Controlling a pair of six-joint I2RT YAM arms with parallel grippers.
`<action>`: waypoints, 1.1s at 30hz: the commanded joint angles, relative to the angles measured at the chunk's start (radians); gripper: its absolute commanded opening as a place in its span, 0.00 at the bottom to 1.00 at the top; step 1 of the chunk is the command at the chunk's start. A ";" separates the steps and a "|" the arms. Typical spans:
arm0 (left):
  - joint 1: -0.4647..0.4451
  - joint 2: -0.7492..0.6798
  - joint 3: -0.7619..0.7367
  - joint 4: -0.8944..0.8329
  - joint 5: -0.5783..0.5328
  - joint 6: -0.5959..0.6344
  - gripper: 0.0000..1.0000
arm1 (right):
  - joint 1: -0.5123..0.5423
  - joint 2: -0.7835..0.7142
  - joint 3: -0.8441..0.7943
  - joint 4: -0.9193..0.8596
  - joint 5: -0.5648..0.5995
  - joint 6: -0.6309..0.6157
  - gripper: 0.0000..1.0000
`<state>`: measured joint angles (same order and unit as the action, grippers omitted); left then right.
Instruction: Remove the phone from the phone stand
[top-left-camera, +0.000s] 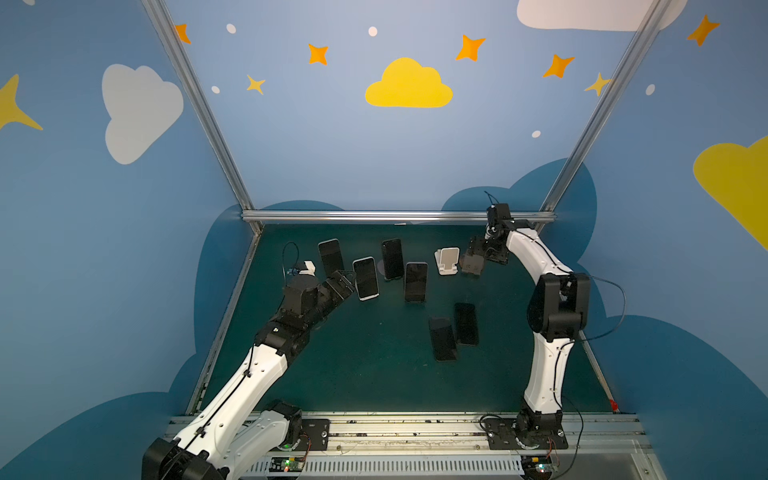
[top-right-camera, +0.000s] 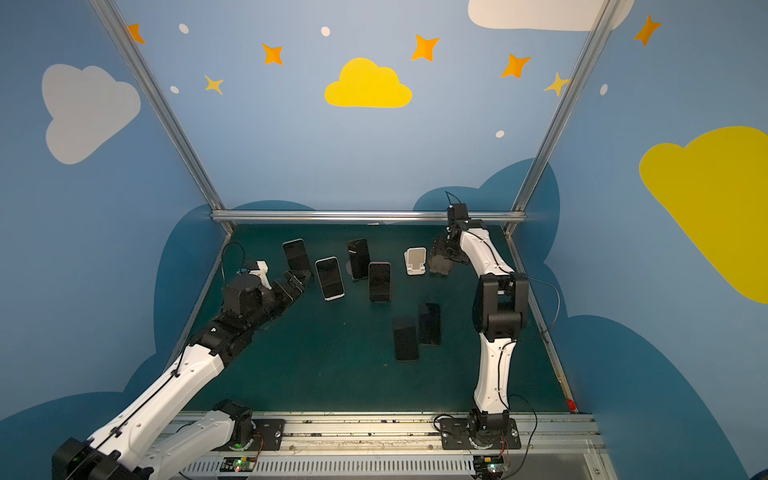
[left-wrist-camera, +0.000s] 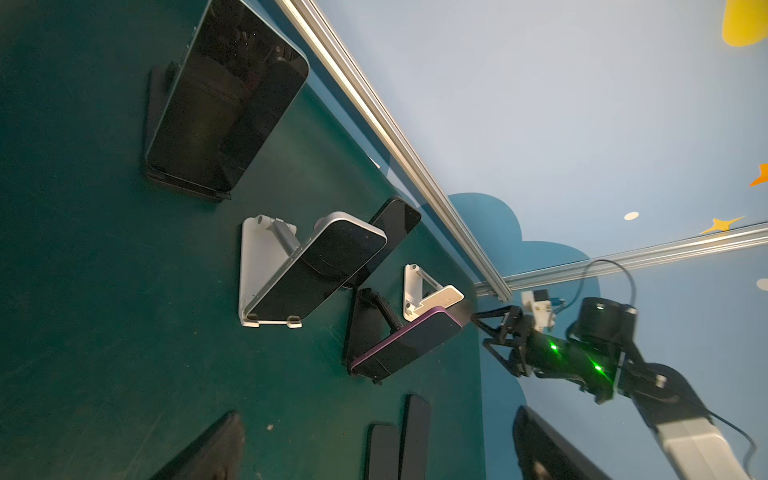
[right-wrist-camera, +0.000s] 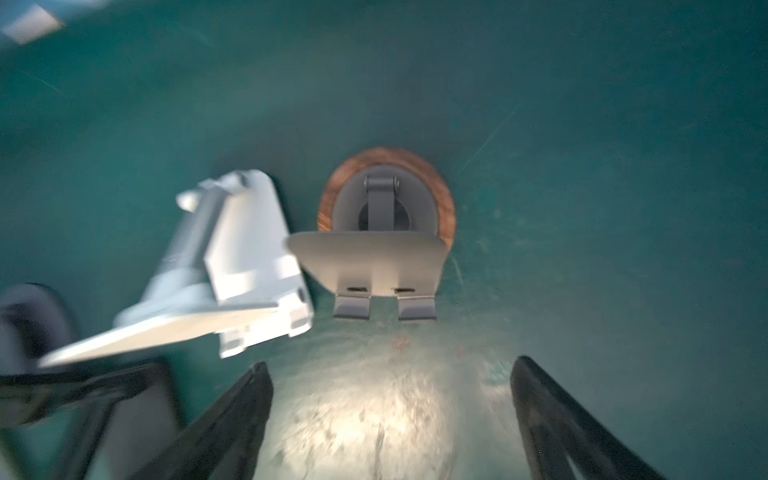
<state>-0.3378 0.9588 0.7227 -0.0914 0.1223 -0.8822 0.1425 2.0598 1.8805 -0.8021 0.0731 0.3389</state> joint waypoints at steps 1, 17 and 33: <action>0.003 -0.013 -0.004 0.021 -0.008 0.029 1.00 | 0.014 -0.145 -0.063 0.028 0.040 0.040 0.90; 0.000 0.007 -0.002 0.029 0.024 0.027 1.00 | 0.383 -0.768 -0.895 0.241 0.210 0.160 0.84; 0.000 -0.014 -0.013 0.039 0.009 0.016 1.00 | 0.156 -0.141 -0.431 -0.039 0.025 0.033 0.36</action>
<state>-0.3378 0.9623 0.7212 -0.0776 0.1463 -0.8711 0.3180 1.8412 1.3914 -0.6964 0.1699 0.3939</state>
